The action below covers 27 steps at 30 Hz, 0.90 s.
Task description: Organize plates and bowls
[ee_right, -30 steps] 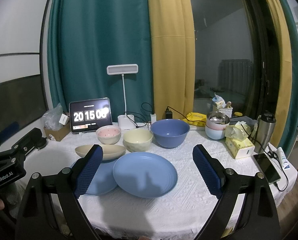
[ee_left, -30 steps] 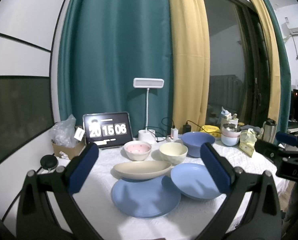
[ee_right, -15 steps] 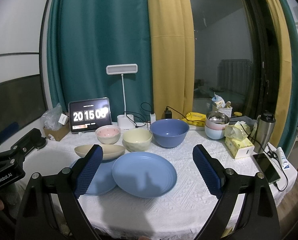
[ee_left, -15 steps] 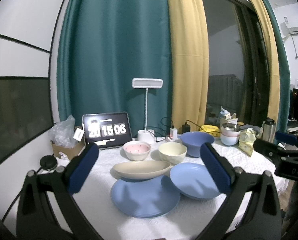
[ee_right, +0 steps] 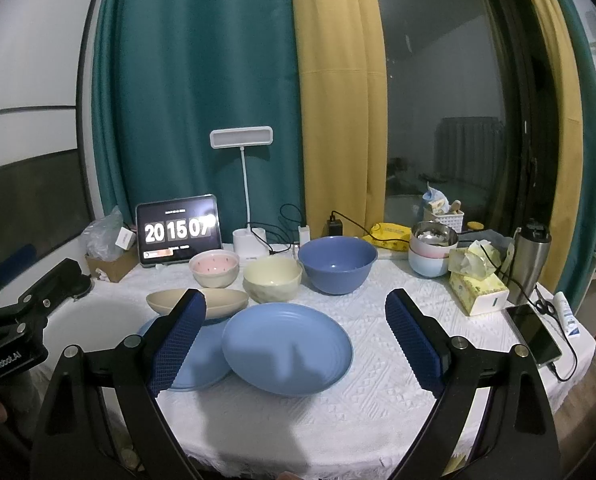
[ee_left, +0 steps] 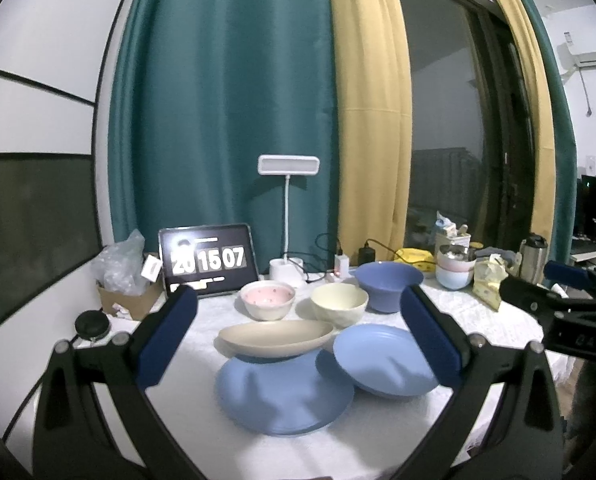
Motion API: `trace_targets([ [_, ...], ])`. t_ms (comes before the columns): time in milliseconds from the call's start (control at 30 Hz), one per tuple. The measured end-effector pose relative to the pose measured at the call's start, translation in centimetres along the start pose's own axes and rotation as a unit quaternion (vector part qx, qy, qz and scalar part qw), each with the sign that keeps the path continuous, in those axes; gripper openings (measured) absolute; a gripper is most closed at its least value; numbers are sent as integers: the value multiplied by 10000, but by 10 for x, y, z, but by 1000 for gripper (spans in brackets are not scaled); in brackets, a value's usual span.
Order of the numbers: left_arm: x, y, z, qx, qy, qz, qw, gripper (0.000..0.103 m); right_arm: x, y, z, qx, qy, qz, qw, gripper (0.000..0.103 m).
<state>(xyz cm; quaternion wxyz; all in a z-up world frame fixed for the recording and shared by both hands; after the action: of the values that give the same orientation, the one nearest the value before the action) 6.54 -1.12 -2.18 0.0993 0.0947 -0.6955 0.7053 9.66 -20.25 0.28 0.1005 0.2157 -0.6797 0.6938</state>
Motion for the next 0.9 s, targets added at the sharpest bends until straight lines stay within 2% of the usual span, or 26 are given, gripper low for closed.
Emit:
trace_targets([
  [267,-18,6,8,-83,100,-246,9996,102,-6,4,1,32,13,-75,10000,94],
  [900,-95,47,31,-233,202,-1293,9911,101,-93,31,43,-226,23,-843,9962,94],
])
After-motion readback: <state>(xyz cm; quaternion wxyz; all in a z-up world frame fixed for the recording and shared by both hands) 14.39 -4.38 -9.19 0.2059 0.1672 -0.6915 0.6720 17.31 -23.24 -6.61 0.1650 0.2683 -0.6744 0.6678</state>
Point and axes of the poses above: each gripper's, at about its wrist camera, not at the fingertips, and x roughly against the way its jaws point, z to its right, y to its underside, the point moved 6 cm from there along -x, roughly the way its jaws point, and after that the axes turned 5 degrees about -z, right-handed, at the moved point
